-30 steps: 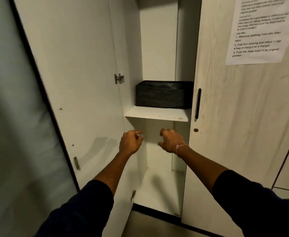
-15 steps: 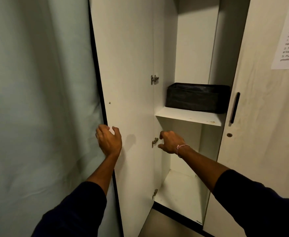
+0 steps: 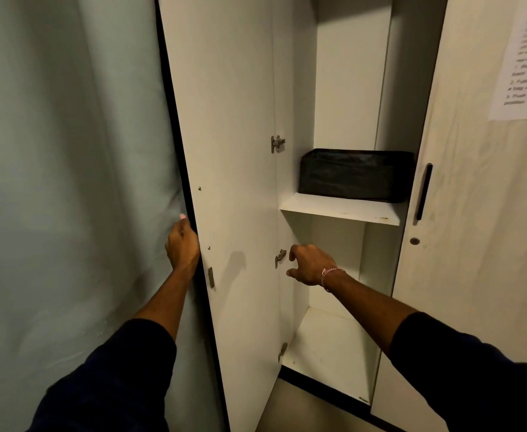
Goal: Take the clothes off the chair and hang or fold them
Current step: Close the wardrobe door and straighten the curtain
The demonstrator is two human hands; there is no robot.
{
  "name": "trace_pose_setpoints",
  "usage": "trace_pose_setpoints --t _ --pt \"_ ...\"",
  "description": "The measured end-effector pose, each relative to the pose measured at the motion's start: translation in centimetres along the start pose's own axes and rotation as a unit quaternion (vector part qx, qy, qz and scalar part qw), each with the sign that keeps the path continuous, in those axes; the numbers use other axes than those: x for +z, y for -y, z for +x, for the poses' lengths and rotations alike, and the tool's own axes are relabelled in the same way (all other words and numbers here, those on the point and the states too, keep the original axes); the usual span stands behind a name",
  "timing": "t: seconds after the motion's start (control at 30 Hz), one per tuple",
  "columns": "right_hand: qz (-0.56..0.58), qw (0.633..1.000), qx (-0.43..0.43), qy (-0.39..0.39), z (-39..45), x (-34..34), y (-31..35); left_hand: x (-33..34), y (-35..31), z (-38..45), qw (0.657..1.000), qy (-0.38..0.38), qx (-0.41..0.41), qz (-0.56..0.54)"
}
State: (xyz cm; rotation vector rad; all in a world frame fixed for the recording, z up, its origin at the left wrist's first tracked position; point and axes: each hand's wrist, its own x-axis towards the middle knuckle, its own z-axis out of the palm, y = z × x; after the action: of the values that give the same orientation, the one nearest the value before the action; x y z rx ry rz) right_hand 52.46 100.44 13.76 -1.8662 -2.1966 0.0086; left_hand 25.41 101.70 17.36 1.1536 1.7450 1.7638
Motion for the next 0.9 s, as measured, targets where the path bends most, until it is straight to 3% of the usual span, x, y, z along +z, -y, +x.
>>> trace_pose_setpoints --t 0.07,0.17,0.33,0.5,0.6,0.73,0.9 --pt "0.000 1.000 0.003 -0.003 -0.4 -0.2 -0.4 0.4 -0.1 0.8 1.000 -0.012 -0.021 0.018" --pt "0.003 1.000 0.012 -0.008 -1.0 -0.5 -1.1 1.3 0.8 1.7 1.000 0.008 0.011 0.026" --pt "0.015 1.000 0.023 0.000 -1.9 -0.4 -2.7 4.0 -0.2 -0.4 0.992 0.101 0.072 0.031" --pt "0.144 0.989 -0.006 0.018 -2.9 -0.7 -3.6 7.5 -1.2 -4.5 0.971 0.145 0.186 0.030" --pt "0.218 0.976 -0.010 -0.011 -3.8 -1.4 -3.9 9.6 -1.9 -5.5 0.954 0.194 0.227 0.027" --pt "0.231 0.970 0.007 -0.079 -4.0 -2.3 -4.8 13.1 -3.9 -7.6 0.928 0.321 0.183 -0.041" --pt "0.247 0.957 0.067 -0.136 -4.3 -3.2 -8.8 17.6 -5.8 -10.0 0.893 0.417 0.137 -0.093"
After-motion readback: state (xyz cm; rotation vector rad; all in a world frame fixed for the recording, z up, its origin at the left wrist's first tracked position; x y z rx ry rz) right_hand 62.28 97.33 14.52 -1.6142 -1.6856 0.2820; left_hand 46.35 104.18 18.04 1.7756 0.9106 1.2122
